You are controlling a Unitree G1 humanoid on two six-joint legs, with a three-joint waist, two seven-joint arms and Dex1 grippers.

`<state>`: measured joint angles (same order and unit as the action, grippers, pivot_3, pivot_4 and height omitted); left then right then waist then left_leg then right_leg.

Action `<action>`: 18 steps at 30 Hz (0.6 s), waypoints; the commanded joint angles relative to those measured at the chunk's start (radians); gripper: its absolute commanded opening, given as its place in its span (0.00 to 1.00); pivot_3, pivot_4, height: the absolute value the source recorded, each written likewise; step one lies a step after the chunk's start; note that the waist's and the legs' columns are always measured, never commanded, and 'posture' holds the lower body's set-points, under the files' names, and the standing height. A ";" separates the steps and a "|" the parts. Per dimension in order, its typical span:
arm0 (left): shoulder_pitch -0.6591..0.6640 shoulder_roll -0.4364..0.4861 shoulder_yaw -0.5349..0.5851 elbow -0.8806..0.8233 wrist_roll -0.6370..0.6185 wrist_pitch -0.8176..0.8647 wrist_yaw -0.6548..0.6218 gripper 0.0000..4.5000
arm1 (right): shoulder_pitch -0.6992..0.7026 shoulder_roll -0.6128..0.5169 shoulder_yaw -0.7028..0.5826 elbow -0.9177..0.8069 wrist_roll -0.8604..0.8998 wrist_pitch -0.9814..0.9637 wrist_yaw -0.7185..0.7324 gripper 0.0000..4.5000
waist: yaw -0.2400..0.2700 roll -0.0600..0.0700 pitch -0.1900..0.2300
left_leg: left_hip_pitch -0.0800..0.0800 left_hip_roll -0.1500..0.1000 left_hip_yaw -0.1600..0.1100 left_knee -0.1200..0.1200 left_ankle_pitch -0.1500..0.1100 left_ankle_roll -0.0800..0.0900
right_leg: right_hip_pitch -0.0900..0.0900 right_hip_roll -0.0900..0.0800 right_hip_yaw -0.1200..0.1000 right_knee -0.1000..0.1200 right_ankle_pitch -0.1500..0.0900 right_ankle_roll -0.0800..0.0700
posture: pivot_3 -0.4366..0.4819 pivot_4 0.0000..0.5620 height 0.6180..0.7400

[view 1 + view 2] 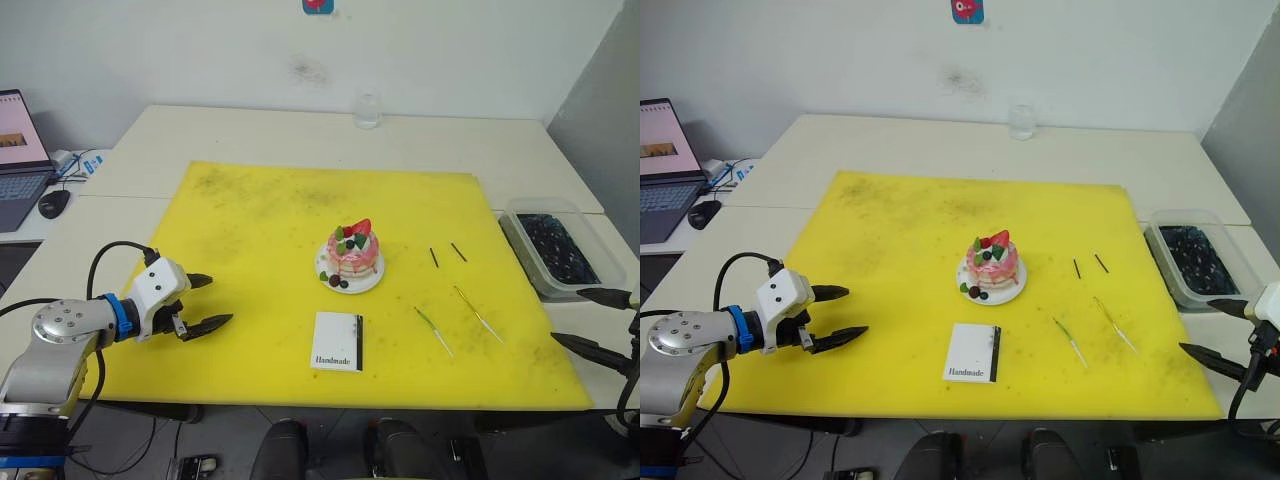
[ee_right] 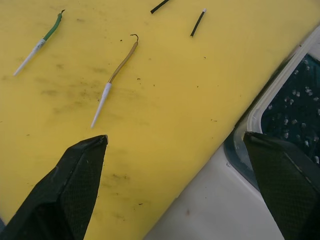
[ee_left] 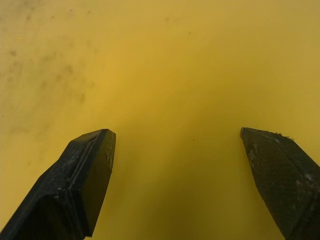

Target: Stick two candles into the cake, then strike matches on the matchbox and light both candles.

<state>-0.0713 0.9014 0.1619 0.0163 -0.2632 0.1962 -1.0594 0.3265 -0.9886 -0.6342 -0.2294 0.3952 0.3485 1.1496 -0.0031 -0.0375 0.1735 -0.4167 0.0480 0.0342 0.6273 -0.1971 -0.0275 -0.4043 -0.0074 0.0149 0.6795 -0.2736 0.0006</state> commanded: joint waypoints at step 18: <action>-0.044 0.007 0.029 0.016 -0.116 0.033 -0.123 0.99 | 0.027 0.020 -0.029 -0.075 0.016 0.034 -0.023 1.00 | 0.000 0.000 0.000 | 0.000 0.000 0.000 0.000 0.000 0.000 | 0.000 0.000 0.000 0.000 0.000 0.000 | 0.48 0.27 1.00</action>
<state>-0.1019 0.8988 0.1600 0.0381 -0.3561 0.2325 -1.1714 0.3536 -0.9719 -0.6265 -0.2798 0.3989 0.3815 1.1308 -0.0031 -0.0375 0.1735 -0.4166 0.0481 0.0340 0.6275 -0.1971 -0.0275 -0.4043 -0.0071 0.0147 0.6796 -0.2733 0.0011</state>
